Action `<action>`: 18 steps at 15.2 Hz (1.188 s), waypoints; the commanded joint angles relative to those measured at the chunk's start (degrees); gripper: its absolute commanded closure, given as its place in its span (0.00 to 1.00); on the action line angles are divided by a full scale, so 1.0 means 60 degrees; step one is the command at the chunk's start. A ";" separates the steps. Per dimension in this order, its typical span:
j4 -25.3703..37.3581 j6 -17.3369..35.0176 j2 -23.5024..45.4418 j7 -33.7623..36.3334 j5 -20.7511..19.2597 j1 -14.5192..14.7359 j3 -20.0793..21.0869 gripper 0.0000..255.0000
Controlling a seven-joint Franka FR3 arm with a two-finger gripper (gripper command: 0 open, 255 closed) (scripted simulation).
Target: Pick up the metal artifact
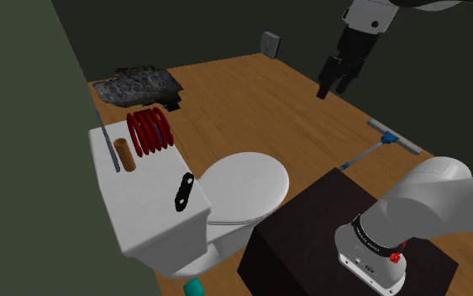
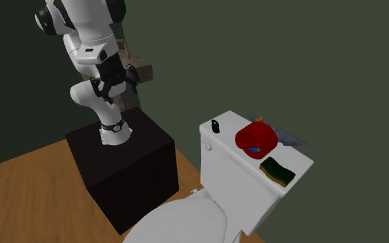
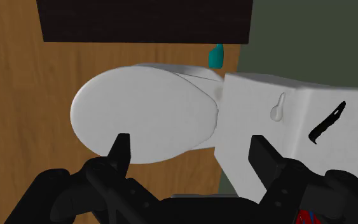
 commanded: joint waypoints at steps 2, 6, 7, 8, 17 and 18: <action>-0.0221 0.0159 -0.0104 0.0380 0.0146 0.0016 0.0236 0.00; -0.0946 0.0843 -0.0329 0.1895 0.0777 0.0115 0.1226 0.00; -0.1086 0.1028 -0.0334 0.2273 0.0940 0.0146 0.1483 0.00; -0.1209 0.1219 -0.0318 0.2650 0.1104 0.0178 0.1745 0.00; -0.1517 0.3190 0.0833 0.6060 0.2334 0.0303 0.4234 0.00; -0.1461 0.3430 0.1068 0.6447 0.2410 0.0278 0.4521 0.00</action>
